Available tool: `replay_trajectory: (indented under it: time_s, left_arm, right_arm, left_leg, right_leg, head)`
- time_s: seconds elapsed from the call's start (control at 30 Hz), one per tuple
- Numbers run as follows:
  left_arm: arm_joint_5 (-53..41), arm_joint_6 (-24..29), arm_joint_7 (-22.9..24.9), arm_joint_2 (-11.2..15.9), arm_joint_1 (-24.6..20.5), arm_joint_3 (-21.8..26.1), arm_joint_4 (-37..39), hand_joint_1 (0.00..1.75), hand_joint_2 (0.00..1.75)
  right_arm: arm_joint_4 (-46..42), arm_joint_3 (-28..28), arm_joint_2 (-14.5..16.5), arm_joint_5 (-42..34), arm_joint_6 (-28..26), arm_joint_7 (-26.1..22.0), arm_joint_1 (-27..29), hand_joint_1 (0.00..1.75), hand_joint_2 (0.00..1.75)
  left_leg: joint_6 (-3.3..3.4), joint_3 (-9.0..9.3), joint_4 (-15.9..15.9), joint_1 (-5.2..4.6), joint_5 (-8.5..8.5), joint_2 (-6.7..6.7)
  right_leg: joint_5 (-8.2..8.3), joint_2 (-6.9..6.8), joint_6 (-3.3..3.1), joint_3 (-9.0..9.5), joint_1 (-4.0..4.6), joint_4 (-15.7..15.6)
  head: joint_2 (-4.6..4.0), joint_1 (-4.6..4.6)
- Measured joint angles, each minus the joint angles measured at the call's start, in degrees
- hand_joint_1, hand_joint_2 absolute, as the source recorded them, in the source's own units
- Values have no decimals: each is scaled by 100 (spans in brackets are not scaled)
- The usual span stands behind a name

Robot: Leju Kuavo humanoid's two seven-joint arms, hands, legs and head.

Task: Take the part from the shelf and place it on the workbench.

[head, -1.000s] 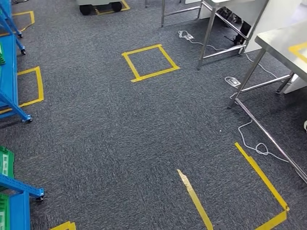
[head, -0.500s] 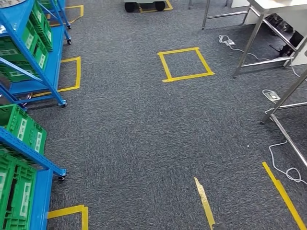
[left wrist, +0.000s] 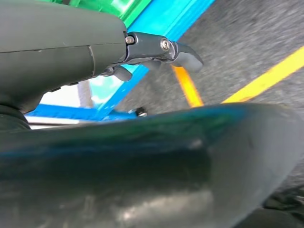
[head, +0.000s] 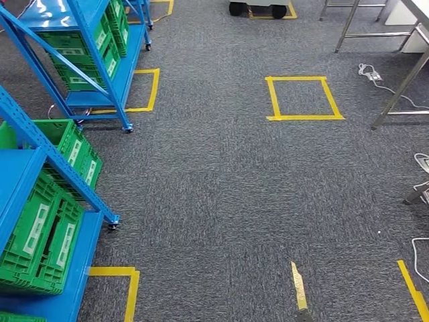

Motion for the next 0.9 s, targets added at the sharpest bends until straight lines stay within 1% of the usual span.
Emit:
replay_trajectory:
  time_s: [0.03, 0.07, 0.1, 0.13, 0.17, 0.2, 0.23, 0.27, 0.3, 0.33, 0.37, 0.4, 0.43, 0.47, 0.5, 0.53, 0.57, 0.6, 0.63, 0.67, 0.7, 0.73, 0.77, 0.8, 0.83, 0.87, 0.9]
  left_arm:
    - [2, 8, 3, 1, -1, 2, 4, 0, 0]
    - [4, 13, 4, -1, -9, 3, 7, 0, 0]
    - [7, 16, 5, -2, -20, 4, 11, 0, 0]
    - [10, 15, 5, -5, -28, 4, 15, 0, 0]
    - [17, 15, 4, -7, -31, 5, 20, 0, 0]
    - [27, 14, 4, -7, -29, 8, 26, 0, 0]
    - [38, 11, 4, -7, -26, 12, 30, 0, 0]
    - [48, 9, 4, -8, -26, 17, 34, 0, 0]
    - [56, 7, 4, -7, -29, 23, 37, 0, 0]
    - [60, 7, 4, -5, -37, 28, 38, 0, 0]
    - [62, 9, 4, -3, -41, 33, 39, 0, 0]
    - [63, 12, 4, 0, -38, 37, 42, 0, 0]
    - [64, 15, 4, 1, -29, 39, 45, 0, 0]
    - [63, 17, 6, 3, -14, 40, 49, 0, 0]
    - [62, 19, 7, 5, -3, 42, 53, 0, 0]
    - [60, 21, 10, 6, 0, 42, 57, 0, 0]
    - [58, 22, 12, 7, -5, 42, 60, 0, 0]
    - [56, 22, 14, 7, -13, 42, 63, 0, 0]
    - [52, 22, 15, 7, -21, 42, 64, 0, 0]
    - [48, 22, 18, 7, -22, 42, 66, 0, 0]
    - [42, 22, 24, 7, -19, 42, 68, 0, 0]
    - [33, 21, 31, 8, -11, 42, 71, 0, 0]
    - [24, 20, 36, 9, -5, 42, 73, 0, 0]
    - [14, 19, 40, 13, -5, 42, 74, 0, 0]
    - [7, 17, 40, 21, -14, 41, 74, 0, 0]
    - [3, 16, 39, 28, -29, 40, 74, 0, 0]
    - [1, 15, 40, 34, -40, 40, 75, 0, 0]
  right_arm:
    - [-3, 10, 2, 3, 2, -10, -7, 0, 0]
    - [-5, 20, 3, 8, 4, -21, -2, 0, 0]
    - [-5, 27, 5, 16, 7, -32, 12, 0, 0]
    - [-5, 32, 5, 28, 8, -38, 32, 0, 0]
    - [-5, 34, 5, 42, 8, -42, 50, 0, 0]
    - [-5, 35, 4, 58, 8, -44, 62, 0, 0]
    - [-5, 39, 4, 74, 7, -49, 66, 0, 0]
    - [-5, 44, 4, 88, 5, -55, 67, 0, 0]
    - [-5, 53, 7, 101, 3, -61, 67, 0, 0]
    - [-5, 64, 9, 111, -1, -69, 69, 0, 0]
    - [-5, 75, 12, 121, -6, -75, 68, 0, 0]
    - [-4, 85, 15, 132, -10, -78, 69, 0, 0]
    - [-5, 93, 15, 145, -17, -83, 70, 0, 0]
    - [-5, 104, 19, 160, -22, -87, 70, 0, 0]
    - [-5, 114, 21, 173, -28, -92, 71, 0, 0]
    - [-6, 122, 24, 182, -38, -97, 71, 0, 0]
    - [-7, 129, 25, 189, -46, -100, 73, 0, 0]
    - [-7, 134, 23, 193, -52, -102, 80, 0, 0]
    - [-7, 143, 23, 197, -56, -102, 88, 0, 0]
    - [-7, 154, 23, 203, -55, -101, 93, 0, 0]
    - [-7, 165, 24, 210, -54, -101, 92, 0, 0]
    - [-8, 176, 25, 220, -54, -101, 85, 0, 0]
    - [-9, 185, 26, 230, -53, -102, 76, 0, 0]
    - [-10, 193, 28, 239, -53, -102, 69, 0, 0]
    - [-12, 203, 29, 246, -53, -102, 64, 0, 0]
    - [-13, 213, 30, 251, -52, -102, 62, 0, 0]
    - [-14, 222, 31, 254, -52, -101, 60, 0, 0]
  left_leg:
    - [33, 4, -28, 20, 23, -62]
    - [55, 2, -42, 34, 37, -124]
    - [68, -8, -41, 37, 43, -201]
    - [72, -17, -40, 37, 46, -283]
    - [72, -17, -38, 39, 48, -367]
    - [67, -15, -35, 43, 50, -453]
    - [56, -7, -28, 51, 50, -539]
    - [36, -2, -16, 62, 46, -621]
    - [3, -7, 4, 67, 41, -699]
    - [-32, -29, 36, 70, 39, -771]
    - [-70, -60, 60, 75, 45, -835]
    - [-107, -95, 76, 81, 61, -898]
    - [-138, -124, 88, 93, 78, -962]
    - [-166, -142, 97, 104, 75, -981]
    - [-189, -175, 161, 103, 29, -906]
    - [-207, -249, 321, 97, -77, -767]
    - [-221, -376, 607, 91, -247, -587]
    - [-231, -551, 996, 85, -445, -427]
    - [-234, -728, 1398, 86, -620, -346]
    - [-226, -849, 1693, 86, -720, -312]
    - [-207, -871, 1788, 82, -710, -300]
    - [-176, -776, 1646, 69, -592, -288]
    - [-130, -579, 1302, 42, -401, -240]
    - [-70, -346, 885, -7, -236, -117]
    - [-12, -147, 509, -57, -128, 13]
    - [35, -21, 255, -101, -81, 117]
    - [67, 22, 141, -132, -94, 168]
  right_leg:
    - [-128, 161, 24, -85, -11, 187]
    - [-307, 352, 39, -238, -28, 506]
    - [-498, 491, 47, -433, -38, 916]
    - [-638, 549, 55, -627, -49, 1305]
    - [-684, 570, 63, -763, -59, 1553]
    - [-601, 578, 71, -799, -70, 1570]
    - [-404, 598, 83, -719, -89, 1342]
    - [-159, 664, 100, -559, -117, 947]
    - [17, 799, 121, -390, -142, 557]
    - [115, 925, 128, -255, -164, 246]
    - [133, 1020, 129, -171, -173, 81]
    - [99, 1055, 115, -142, -164, 49]
    - [101, 1003, 86, -126, -154, 40]
    - [113, 934, 53, -114, -148, 46]
    - [126, 866, 11, -108, -143, 42]
    - [136, 790, -33, -105, -138, 32]
    - [139, 706, -71, -103, -126, 24]
    - [133, 621, -100, -105, -102, 23]
    - [126, 527, -119, -108, -77, 24]
    - [119, 435, -130, -109, -53, 25]
    - [112, 353, -140, -107, -32, 25]
    - [106, 280, -147, -98, -14, 25]
    - [97, 211, -155, -81, -1, 25]
    - [86, 146, -159, -63, 9, 23]
    - [70, 81, -153, -49, 24, 25]
    - [58, 11, -143, -45, 36, 26]
    - [50, -59, -128, -47, 45, 25]
  head:
    - [0, 14]
    - [0, 26]
    - [0, 39]
    - [0, 42]
    - [0, 40]
    - [0, 41]
    - [0, 39]
    - [0, 39]
    - [0, 44]
    - [0, 46]
    - [0, 47]
    - [1, 44]
    - [1, 38]
    - [1, 34]
    - [1, 21]
    - [0, 2]
    - [0, -16]
    - [0, -35]
    - [0, -42]
    - [0, -40]
    - [0, -41]
    - [0, -41]
    - [0, -41]
    - [0, -39]
    - [0, -41]
    - [1, -42]
    - [1, -38]
